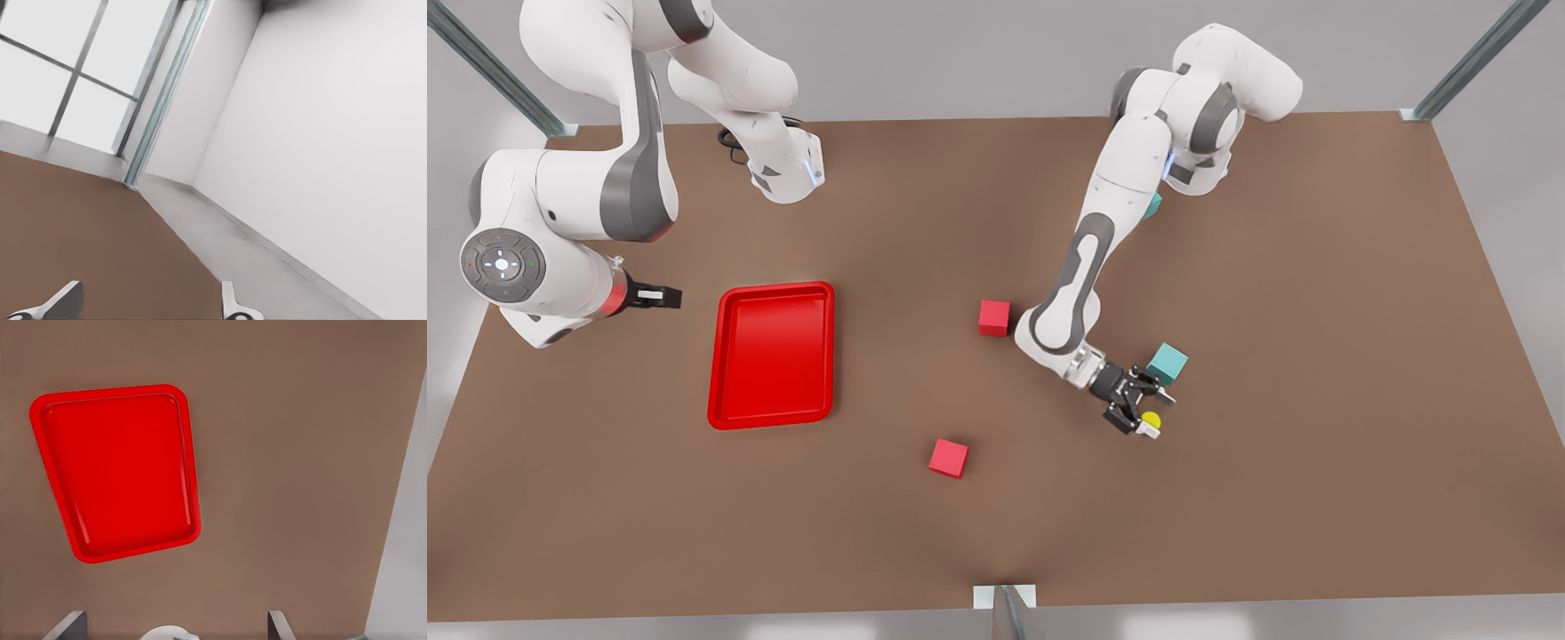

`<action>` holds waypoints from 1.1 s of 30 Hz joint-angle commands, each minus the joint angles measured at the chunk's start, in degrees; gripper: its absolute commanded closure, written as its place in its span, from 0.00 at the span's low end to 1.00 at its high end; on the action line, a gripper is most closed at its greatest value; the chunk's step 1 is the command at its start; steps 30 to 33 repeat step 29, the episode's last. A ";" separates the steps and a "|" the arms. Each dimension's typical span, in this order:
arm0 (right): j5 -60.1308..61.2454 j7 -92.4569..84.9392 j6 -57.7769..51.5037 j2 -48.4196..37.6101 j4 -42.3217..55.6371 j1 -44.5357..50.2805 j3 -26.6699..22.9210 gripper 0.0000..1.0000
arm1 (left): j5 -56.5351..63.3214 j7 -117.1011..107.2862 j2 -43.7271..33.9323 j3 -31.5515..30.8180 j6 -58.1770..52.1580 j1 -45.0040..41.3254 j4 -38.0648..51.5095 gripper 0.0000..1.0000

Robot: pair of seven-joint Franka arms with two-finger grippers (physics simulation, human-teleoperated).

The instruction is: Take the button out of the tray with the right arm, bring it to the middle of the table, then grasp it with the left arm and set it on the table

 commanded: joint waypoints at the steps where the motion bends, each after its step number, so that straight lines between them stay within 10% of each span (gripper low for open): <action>1: 0.02 0.03 -0.02 -0.08 0.02 0.09 0.02 0.00 | -8.52 78.51 -7.14 0.06 -5.98 -1.04 -1.26 0.00; 4: 0.02 0.03 -0.02 -0.08 0.02 0.18 0.02 0.00 | -67.01 131.45 -9.87 1.02 1.16 6.24 12.08 0.00; 6: -0.07 0.03 -0.02 -0.08 0.20 0.44 0.02 0.00 | -83.51 151.49 -10.31 2.87 -19.39 14.51 22.98 0.00; 9: 0.98 0.12 0.85 0.80 3.54 0.53 0.28 0.00 | -82.54 154.95 -15.83 3.05 -32.08 17.94 31.26 0.00; 14: 0.63 -0.49 1.73 0.89 3.63 4.31 0.37 0.00 | -75.42 163.12 -45.03 -11.27 -15.38 31.12 3.14 0.00; 33: 9.68 0.39 6.48 0.98 4.15 2.99 0.02 0.00 | -75.60 169.45 -43.27 -12.51 -12.92 31.21 1.37 0.00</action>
